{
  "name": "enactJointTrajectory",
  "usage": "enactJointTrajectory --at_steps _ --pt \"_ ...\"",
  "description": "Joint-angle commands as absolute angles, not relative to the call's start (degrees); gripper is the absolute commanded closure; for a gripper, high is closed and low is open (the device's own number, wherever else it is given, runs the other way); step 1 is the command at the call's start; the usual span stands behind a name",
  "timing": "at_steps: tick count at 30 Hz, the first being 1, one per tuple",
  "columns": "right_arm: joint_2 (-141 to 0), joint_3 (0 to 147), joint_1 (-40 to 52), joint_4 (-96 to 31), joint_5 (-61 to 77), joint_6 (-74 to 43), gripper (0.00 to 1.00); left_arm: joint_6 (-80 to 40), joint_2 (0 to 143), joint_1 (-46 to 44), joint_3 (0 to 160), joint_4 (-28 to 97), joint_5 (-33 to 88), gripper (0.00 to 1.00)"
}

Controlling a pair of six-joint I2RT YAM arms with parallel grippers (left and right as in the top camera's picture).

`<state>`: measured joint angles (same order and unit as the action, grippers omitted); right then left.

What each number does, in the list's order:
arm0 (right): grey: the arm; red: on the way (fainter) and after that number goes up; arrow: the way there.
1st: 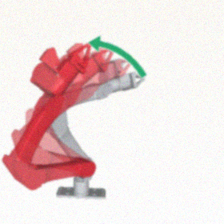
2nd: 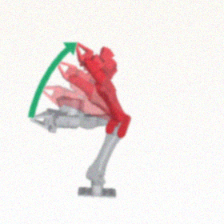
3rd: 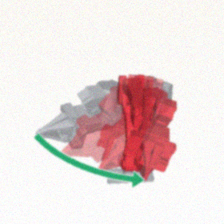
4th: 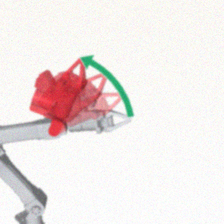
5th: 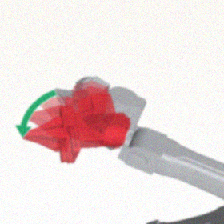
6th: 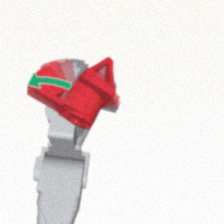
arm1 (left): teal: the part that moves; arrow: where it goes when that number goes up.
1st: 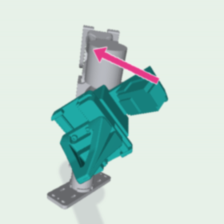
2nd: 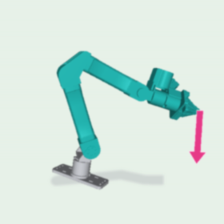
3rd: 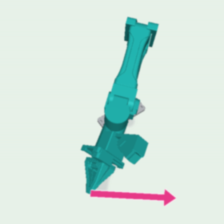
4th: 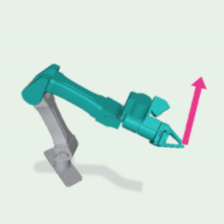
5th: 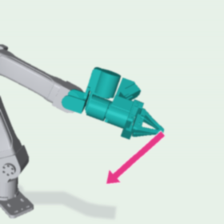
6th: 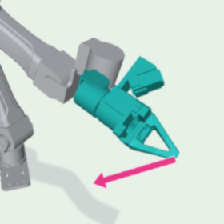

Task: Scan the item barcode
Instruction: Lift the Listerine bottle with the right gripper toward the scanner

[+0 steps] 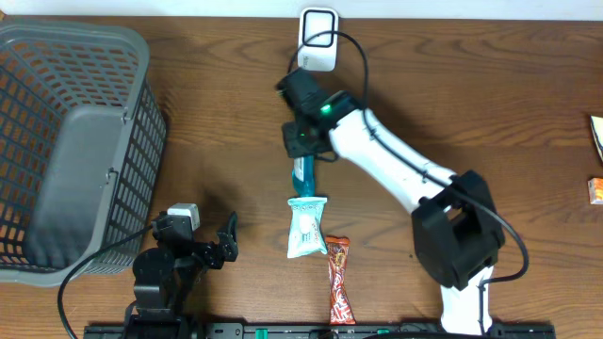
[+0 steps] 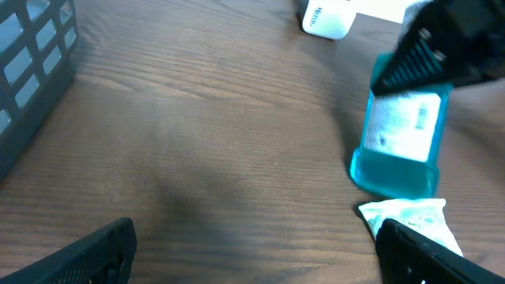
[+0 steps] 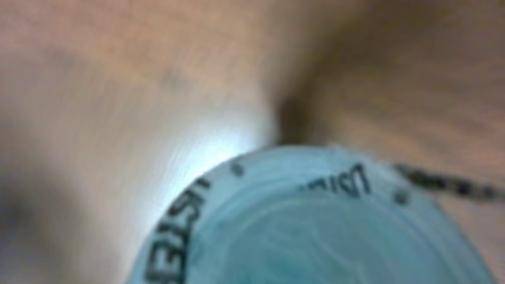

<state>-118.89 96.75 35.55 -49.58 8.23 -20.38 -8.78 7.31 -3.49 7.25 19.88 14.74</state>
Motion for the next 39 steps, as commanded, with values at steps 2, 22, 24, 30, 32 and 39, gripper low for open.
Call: enactJointTrajectory --at_steps 2,22,24,30,32,39 --pt "-118.69 96.01 30.39 -52.29 39.86 -3.68 0.99 -8.84 7.09 -3.66 6.96 20.99 15.00 0.04" --pt "-118.69 95.98 21.17 -73.95 71.33 32.29 0.99 -8.84 7.09 -3.68 6.96 20.99 14.98 0.04" --pt "-118.69 95.98 20.99 -78.35 74.65 37.91 0.99 -8.84 7.09 -3.66 6.96 20.99 14.98 0.04" --pt "-118.69 95.98 20.97 -91.64 75.59 51.16 0.99 -8.84 7.09 -3.66 6.96 21.02 15.00 0.04" --pt "-118.69 96.01 20.93 -95.98 75.66 55.29 0.99 -8.84 7.09 -3.68 6.96 20.99 15.00 0.04" --pt "-118.69 95.92 20.93 -97.54 75.79 54.61 0.99 -8.84 7.09 -3.68 6.96 20.99 14.98 0.04"
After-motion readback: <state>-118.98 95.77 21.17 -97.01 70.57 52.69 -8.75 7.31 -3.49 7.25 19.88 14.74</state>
